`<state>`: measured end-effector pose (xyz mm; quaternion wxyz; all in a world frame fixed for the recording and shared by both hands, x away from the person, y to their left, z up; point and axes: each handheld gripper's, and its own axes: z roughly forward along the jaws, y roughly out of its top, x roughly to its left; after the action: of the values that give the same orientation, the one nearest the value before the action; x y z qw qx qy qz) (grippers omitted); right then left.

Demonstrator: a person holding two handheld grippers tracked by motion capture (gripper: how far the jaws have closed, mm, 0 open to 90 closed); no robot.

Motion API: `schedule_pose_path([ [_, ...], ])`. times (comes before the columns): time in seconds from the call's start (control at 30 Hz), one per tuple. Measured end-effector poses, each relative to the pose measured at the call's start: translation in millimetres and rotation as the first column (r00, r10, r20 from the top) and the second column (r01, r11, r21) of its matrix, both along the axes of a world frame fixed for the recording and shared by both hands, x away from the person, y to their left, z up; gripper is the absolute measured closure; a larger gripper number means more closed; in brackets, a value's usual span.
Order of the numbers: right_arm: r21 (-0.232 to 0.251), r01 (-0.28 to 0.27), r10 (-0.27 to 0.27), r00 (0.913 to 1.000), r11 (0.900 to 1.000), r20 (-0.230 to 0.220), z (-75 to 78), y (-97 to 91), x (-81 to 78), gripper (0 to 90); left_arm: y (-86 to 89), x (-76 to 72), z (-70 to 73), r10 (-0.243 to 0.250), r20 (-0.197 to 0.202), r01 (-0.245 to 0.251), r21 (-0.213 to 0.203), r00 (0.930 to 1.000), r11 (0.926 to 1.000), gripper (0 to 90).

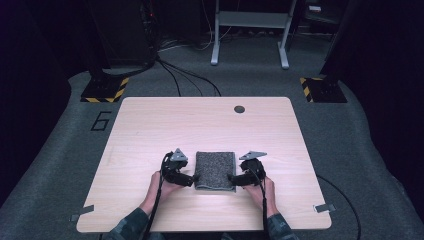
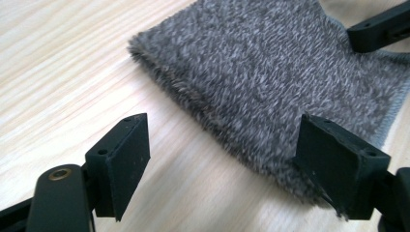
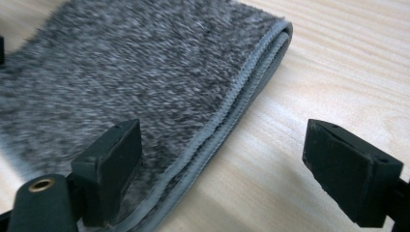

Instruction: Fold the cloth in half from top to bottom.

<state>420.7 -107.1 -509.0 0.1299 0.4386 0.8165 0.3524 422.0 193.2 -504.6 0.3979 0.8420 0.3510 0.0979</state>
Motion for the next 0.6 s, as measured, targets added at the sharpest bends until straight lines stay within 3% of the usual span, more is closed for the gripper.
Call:
schedule_pose_path([
  [0.23, 0.031, -0.004, 0.003, 0.9995, 0.9995, 0.032, 14.5, -19.5, -14.0, 11.0, 27.6, -12.2, 5.0, 0.063, 0.023, -0.063, -0.020, 0.9977, 0.9978, 14.9],
  [0.37, 0.038, 0.020, -0.022, 0.9984, 0.9991, 0.051, 20.1, -36.1, -22.4, 10.4, 44.9, -17.7, 5.0, 0.100, 0.022, -0.099, -0.016, 0.9948, 0.9949, 14.1],
  [0.6, 0.024, 0.089, -0.091, 0.9934, 0.9957, 0.071, 17.6, -71.1, -36.8, 10.3, 76.8, -26.5, -0.2, 0.189, 0.023, -0.189, -0.023, 0.9816, 0.9817, 12.9],
])
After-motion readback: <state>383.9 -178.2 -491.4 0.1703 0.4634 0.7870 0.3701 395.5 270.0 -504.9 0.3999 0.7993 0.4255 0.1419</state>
